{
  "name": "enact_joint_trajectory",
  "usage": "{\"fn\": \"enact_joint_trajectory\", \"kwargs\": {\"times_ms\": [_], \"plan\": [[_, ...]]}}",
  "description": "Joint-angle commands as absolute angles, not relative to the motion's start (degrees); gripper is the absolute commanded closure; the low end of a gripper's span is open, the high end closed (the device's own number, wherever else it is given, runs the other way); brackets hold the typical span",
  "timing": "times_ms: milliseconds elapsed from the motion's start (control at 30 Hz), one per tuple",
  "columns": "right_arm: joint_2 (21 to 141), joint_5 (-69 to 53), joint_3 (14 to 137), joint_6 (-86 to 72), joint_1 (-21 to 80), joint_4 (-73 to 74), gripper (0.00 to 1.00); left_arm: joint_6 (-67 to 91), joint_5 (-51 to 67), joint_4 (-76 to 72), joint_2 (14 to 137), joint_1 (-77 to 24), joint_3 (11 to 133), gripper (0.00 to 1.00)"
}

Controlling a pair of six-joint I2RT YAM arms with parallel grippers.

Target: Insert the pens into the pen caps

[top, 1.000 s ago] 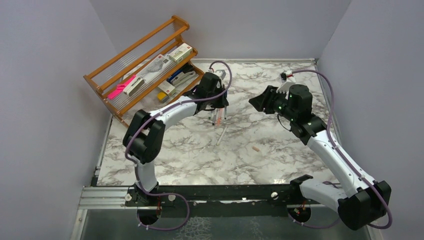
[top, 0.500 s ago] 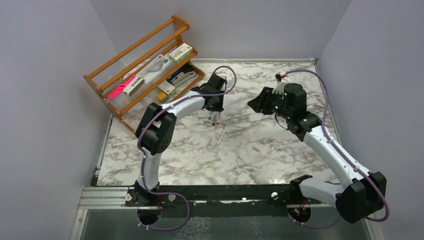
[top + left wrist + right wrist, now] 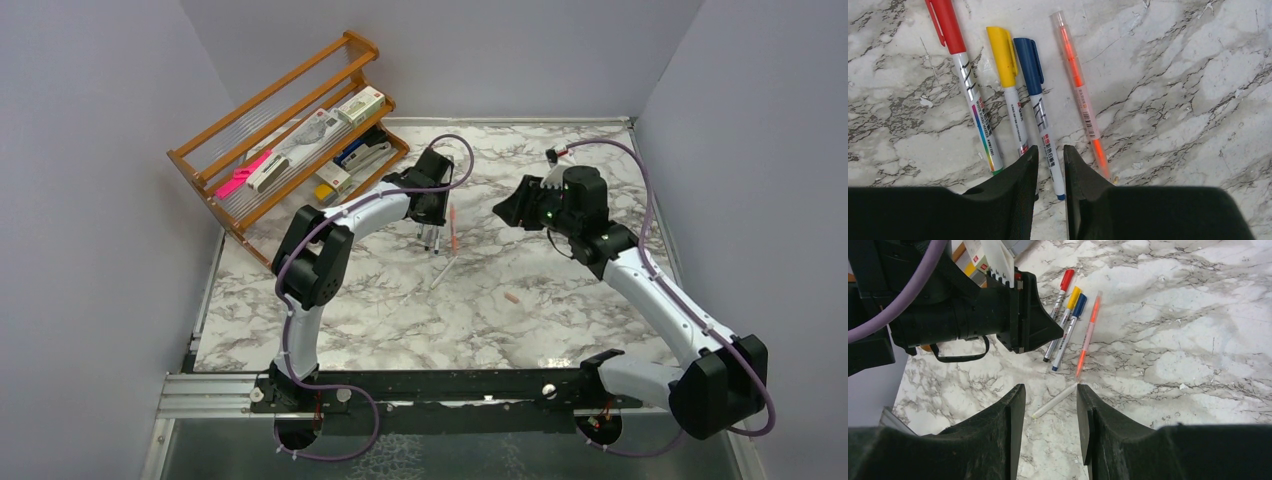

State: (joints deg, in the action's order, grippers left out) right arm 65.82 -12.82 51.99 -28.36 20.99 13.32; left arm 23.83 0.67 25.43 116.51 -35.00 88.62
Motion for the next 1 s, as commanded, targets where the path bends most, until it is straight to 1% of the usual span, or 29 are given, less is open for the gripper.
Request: {"fn": "enact_joint_trajectory", "kwargs": {"times_ms": [0, 33, 167, 233, 333, 467, 633, 867, 967], "plan": [[67.2, -12.8, 52.3, -28.0, 20.9, 15.4, 0.58, 23.0, 0.2, 25.6, 113.5, -35.8, 89.6, 0.73], [67.3, -11.9, 52.5, -28.1, 20.9, 16.4, 0.58, 21.6, 0.8, 24.7, 112.7, -36.4, 89.6, 0.72], [64.3, -8.2, 51.7, -27.6, 20.9, 15.7, 0.6, 12.3, 0.8, 22.5, 109.6, -40.9, 87.3, 0.46], [64.1, -7.9, 51.9, -27.3, 20.9, 16.3, 0.6, 7.5, 0.9, 22.3, 108.6, -43.5, 85.0, 0.39], [63.8, -7.8, 51.8, -28.3, 20.9, 18.2, 0.61, 3.4, 1.0, 24.0, 107.5, -46.0, 81.8, 0.38], [59.0, -6.9, 48.9, -28.7, 20.9, 14.3, 0.61, 5.6, 0.1, 24.7, 104.4, -46.3, 76.8, 0.38], [59.5, -7.1, 48.9, -29.4, 20.8, 16.1, 0.61, 7.5, -0.9, 27.2, 103.6, -46.4, 73.7, 0.39], [58.6, -8.1, 47.9, -30.5, 20.9, 15.9, 0.62, 8.6, -0.3, 28.3, 104.4, -46.6, 72.9, 0.46], [58.3, -8.1, 47.9, -30.4, 20.8, 16.2, 0.62, 9.2, -0.2, 28.3, 104.9, -46.8, 72.7, 0.47]]}}
